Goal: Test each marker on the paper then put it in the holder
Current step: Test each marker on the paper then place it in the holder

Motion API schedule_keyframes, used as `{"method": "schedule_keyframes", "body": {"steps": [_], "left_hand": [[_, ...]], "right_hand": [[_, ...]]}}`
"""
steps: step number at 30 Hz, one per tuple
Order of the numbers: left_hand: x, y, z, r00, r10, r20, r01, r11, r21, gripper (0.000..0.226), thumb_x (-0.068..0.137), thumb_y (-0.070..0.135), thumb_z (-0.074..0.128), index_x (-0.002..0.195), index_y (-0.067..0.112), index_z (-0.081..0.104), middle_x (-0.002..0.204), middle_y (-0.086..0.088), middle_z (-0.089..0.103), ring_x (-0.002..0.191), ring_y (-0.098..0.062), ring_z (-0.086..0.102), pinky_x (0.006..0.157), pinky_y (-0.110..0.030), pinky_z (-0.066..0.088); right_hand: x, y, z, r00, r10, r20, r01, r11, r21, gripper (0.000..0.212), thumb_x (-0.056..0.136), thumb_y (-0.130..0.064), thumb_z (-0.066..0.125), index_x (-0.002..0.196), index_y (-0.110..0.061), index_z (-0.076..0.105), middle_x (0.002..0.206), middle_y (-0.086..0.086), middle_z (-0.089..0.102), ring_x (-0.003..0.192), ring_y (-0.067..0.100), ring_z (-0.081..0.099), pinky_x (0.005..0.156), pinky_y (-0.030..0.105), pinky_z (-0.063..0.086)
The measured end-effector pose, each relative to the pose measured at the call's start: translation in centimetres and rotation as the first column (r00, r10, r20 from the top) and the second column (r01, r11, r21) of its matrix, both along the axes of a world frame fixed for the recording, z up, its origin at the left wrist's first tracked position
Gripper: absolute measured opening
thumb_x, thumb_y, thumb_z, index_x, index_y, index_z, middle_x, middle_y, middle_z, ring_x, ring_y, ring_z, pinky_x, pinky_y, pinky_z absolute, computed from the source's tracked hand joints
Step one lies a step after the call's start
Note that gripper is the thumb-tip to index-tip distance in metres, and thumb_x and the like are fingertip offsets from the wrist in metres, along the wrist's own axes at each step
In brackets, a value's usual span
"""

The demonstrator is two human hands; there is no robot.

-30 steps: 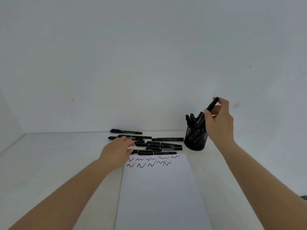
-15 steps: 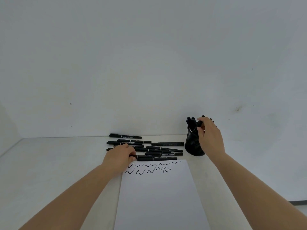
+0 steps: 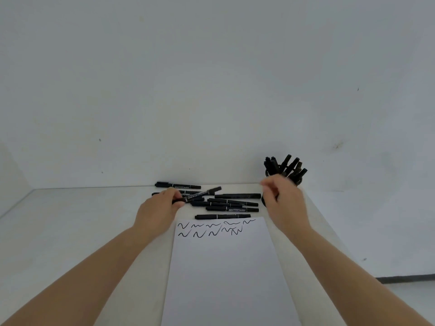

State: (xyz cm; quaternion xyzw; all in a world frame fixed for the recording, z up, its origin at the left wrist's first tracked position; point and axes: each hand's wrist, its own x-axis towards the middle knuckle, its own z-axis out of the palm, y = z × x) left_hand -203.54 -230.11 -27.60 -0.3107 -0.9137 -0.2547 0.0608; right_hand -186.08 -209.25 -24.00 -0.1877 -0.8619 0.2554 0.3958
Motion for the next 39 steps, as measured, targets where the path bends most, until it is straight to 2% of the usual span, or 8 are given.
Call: {"method": "schedule_keyframes", "body": {"steps": [5, 9, 15, 20, 25, 29, 33, 39], "left_hand": [[6.2, 0.3, 1.8, 0.899, -0.322, 0.296, 0.196, 0.901, 0.387, 0.016, 0.085, 0.021, 0.062, 0.078, 0.033, 0.054, 0.063, 0.014, 0.064, 0.063, 0.005, 0.055, 0.058, -0.007, 0.039], [9.7, 0.1, 1.4, 0.81, -0.42, 0.41, 0.255, 0.881, 0.399, 0.012, 0.084, 0.026, 0.063, 0.074, 0.032, 0.06, 0.063, 0.019, 0.065, 0.058, 0.005, 0.055, 0.058, -0.005, 0.039], [12.3, -0.5, 1.5, 0.837, -0.399, 0.375, 0.304, 0.908, 0.287, 0.037, 0.094, 0.036, 0.043, 0.058, 0.034, 0.051, 0.05, 0.015, 0.051, 0.05, 0.001, 0.045, 0.051, -0.012, 0.034], [12.2, -3.0, 1.1, 0.481, -0.453, 0.751, 0.194, 0.89, 0.412, 0.039, 0.092, 0.047, 0.037, 0.061, 0.025, 0.047, 0.049, 0.011, 0.037, 0.048, -0.008, 0.028, 0.046, -0.015, 0.024], [10.8, -3.9, -0.7, 0.842, -0.155, 0.516, -0.083, 0.909, 0.407, 0.039, 0.097, 0.031, 0.039, 0.062, 0.017, 0.05, 0.05, 0.007, 0.046, 0.048, -0.004, 0.04, 0.049, -0.012, 0.031], [11.3, -3.9, -1.8, 0.854, -0.103, 0.51, -0.159, 0.882, 0.444, 0.039, 0.097, 0.032, 0.038, 0.062, 0.018, 0.049, 0.055, 0.006, 0.047, 0.054, -0.009, 0.041, 0.054, -0.021, 0.03], [11.4, -3.9, -2.3, 0.855, -0.111, 0.507, -0.161, 0.872, 0.463, 0.039, 0.097, 0.032, 0.039, 0.063, 0.018, 0.051, 0.054, 0.007, 0.047, 0.047, 0.0, 0.04, 0.047, -0.01, 0.031], [11.1, -3.8, -2.7, 0.851, -0.138, 0.506, -0.093, 0.91, 0.403, 0.039, 0.096, 0.035, 0.038, 0.062, 0.021, 0.052, 0.054, 0.008, 0.05, 0.047, 0.002, 0.043, 0.047, -0.009, 0.033]], "right_hand": [[0.4, -5.6, -1.2, 0.941, 0.339, 0.024, -0.253, 0.746, -0.616, 0.014, 0.092, -0.023, 0.052, 0.081, -0.026, 0.061, 0.053, -0.009, 0.057, 0.045, -0.001, 0.045, 0.051, 0.015, 0.037], [1.5, -8.4, -2.0, 0.952, 0.271, -0.145, -0.286, 0.607, -0.741, 0.022, 0.095, -0.027, 0.047, 0.084, -0.022, 0.065, 0.052, -0.008, 0.058, 0.044, 0.003, 0.045, 0.048, 0.013, 0.038], [2.1, -10.0, -2.6, 0.953, 0.276, -0.125, -0.267, 0.571, -0.776, 0.031, 0.095, -0.025, 0.045, 0.07, -0.013, 0.057, 0.043, -0.008, 0.049, 0.041, 0.003, 0.041, 0.045, 0.012, 0.035], [2.3, -5.8, -1.4, 0.953, -0.096, -0.287, -0.215, 0.453, -0.865, 0.034, 0.097, -0.023, 0.041, 0.065, -0.013, 0.047, 0.033, -0.009, 0.035, 0.03, 0.003, 0.03, 0.038, 0.015, 0.026], [2.4, -4.4, -3.5, 0.967, -0.189, -0.17, -0.026, 0.591, -0.806, 0.031, 0.096, -0.031, 0.044, 0.07, -0.016, 0.054, 0.059, -0.004, 0.049, 0.051, 0.005, 0.043, 0.051, 0.015, 0.036], [2.5, -3.8, -5.5, 0.967, -0.239, -0.089, 0.069, 0.583, -0.809, 0.03, 0.094, -0.037, 0.045, 0.074, -0.02, 0.059, 0.065, -0.002, 0.055, 0.063, 0.009, 0.049, 0.058, 0.023, 0.036], [2.3, -3.2, -6.4, 0.972, -0.202, -0.123, 0.0, 0.521, -0.853, 0.028, 0.095, -0.037, 0.045, 0.078, -0.02, 0.06, 0.066, -0.001, 0.055, 0.066, 0.01, 0.051, 0.074, 0.027, 0.042], [1.9, -2.6, -6.7, 0.98, -0.13, -0.15, -0.057, 0.542, -0.838, 0.029, 0.096, -0.035, 0.043, 0.078, -0.019, 0.06, 0.062, -0.001, 0.053, 0.056, 0.005, 0.05, 0.063, 0.021, 0.043]]}}
